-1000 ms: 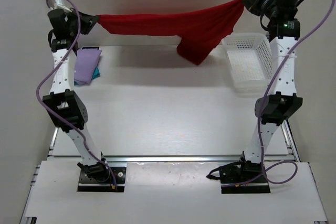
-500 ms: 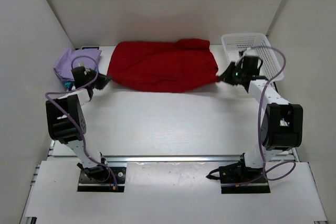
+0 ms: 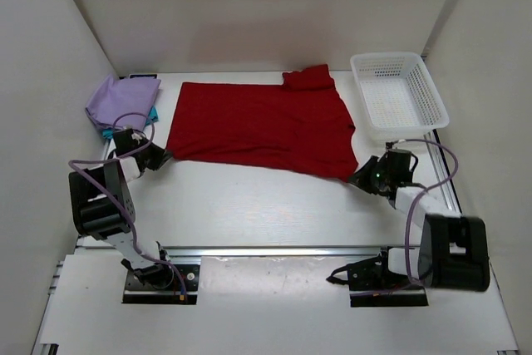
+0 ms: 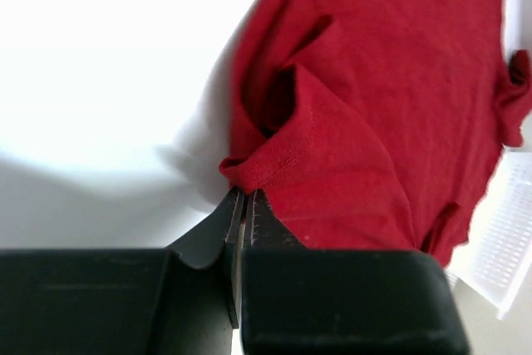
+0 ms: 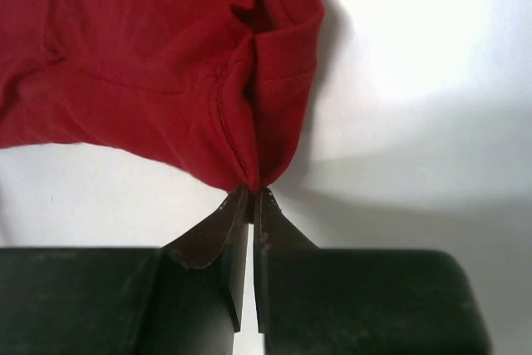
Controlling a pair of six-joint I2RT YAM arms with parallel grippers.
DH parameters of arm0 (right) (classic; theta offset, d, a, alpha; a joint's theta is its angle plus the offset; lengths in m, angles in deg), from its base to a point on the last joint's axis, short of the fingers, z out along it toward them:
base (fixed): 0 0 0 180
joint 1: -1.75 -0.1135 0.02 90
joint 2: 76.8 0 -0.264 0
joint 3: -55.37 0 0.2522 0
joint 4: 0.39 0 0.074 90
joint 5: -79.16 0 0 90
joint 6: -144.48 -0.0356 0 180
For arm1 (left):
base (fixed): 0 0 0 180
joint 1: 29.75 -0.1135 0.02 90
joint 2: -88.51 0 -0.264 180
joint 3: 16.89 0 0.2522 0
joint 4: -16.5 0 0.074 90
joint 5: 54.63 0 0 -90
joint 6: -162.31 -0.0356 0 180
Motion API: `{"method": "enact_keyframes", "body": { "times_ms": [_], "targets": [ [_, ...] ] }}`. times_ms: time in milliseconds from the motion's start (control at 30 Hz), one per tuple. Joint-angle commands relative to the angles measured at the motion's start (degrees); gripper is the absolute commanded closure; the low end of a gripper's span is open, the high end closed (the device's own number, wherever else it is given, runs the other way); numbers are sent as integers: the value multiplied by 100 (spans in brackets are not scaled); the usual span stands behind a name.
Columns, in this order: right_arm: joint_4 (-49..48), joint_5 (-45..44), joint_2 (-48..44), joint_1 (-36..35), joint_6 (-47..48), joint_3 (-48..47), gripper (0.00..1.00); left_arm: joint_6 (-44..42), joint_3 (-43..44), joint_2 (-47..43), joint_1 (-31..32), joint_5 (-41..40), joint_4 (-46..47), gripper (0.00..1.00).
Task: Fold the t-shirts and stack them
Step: Fold the flattened tshirt in 1/3 of the way
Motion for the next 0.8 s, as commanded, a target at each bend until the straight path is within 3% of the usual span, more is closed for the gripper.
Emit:
{"method": "enact_keyframes", "body": {
  "times_ms": [0, 133, 300, 433, 500, 567, 633, 667, 700, 767],
  "targets": [
    [-198, -167, -838, 80, -286, 602, 100, -441, -30, -477, -185, -193, -583, 100],
    [406, -229, -1971, 194, -313, 990, 99, -635, -248, -854, -597, -192, -1040, 100],
    [1103, -643, -2843, -306, -540, 1078, 100, -828, -424, -1514, -722, -848, -1655, 100],
    [1629, -11, -3395, 264, -533, 1385, 100, -811, -775, -1734, -651, -1238, -1981, 100],
    [2069, -219, -3887, 249, -602, 1482, 100, -750, -890, -1918, -801, -1317, -2087, 100],
    [2201, -422, -4109, -208, -804, 1465, 100, -732, -908, -2138, -739, -1527, -2218, 93],
    [2535, -703, -4258, -236, -805, 1369, 100, -671, -829, -2322, -739, -1739, -2437, 85],
    [2571, -661, -4294, -201, -848, 1360, 100, -627, -785, -2436, -730, -1931, -2534, 76],
    [2589, -660, -4372, -218, -805, 1351, 97, -565, -724, -2472, -678, -2028, -2613, 71],
    [2685, -835, -4408, -175, -822, 1193, 80, -521, -610, -2621, -678, -2029, -2676, 59]
  ]
}}
